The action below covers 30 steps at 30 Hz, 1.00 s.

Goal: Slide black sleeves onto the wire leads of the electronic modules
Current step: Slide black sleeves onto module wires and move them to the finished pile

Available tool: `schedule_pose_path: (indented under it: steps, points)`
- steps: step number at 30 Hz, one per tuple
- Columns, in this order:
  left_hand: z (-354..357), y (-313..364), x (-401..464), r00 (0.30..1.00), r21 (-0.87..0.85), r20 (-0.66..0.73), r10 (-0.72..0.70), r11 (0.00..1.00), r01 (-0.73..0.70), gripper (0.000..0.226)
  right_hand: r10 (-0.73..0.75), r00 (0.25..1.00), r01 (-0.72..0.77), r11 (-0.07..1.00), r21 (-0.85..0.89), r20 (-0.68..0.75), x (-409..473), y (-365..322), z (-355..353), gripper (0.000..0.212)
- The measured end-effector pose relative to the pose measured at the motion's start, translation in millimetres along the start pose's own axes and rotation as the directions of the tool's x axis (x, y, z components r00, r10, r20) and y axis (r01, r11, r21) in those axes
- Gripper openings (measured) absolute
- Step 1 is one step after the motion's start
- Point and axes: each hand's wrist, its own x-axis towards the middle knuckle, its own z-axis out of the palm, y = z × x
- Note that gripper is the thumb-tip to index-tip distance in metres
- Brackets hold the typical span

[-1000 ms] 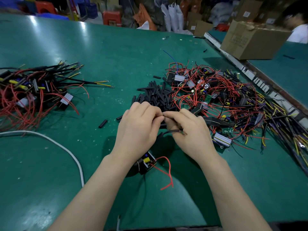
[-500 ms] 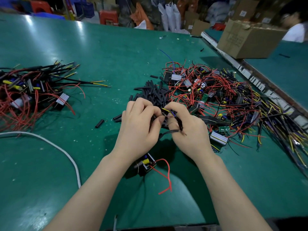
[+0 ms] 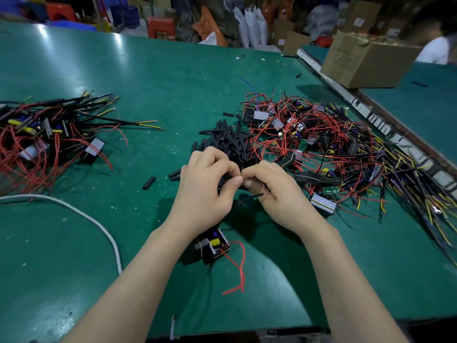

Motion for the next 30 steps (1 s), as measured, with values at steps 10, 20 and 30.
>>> schedule_pose_path:
  steps: [10,20,30]
  points:
    - [-7.4,1.8,4.5,0.988,-0.072,0.145,-0.06,0.995,0.071,0.004,0.068,0.977,-0.092,0.99,0.11,0.201,-2.0,-7.2,-15.5,0.012]
    - [-3.8,-2.1,7.6,0.967,-0.141,0.127,-0.222,0.961,0.239,0.009,-0.053,0.989,0.011,0.956,-0.293,-0.135,-2.8,-13.0,-0.4,0.018]
    - [-8.3,0.7,9.4,0.864,-0.379,0.347,-0.365,0.788,0.485,0.009,-0.11,0.981,0.082,0.982,-0.173,-0.159,-3.1,-6.9,-7.3,0.021]
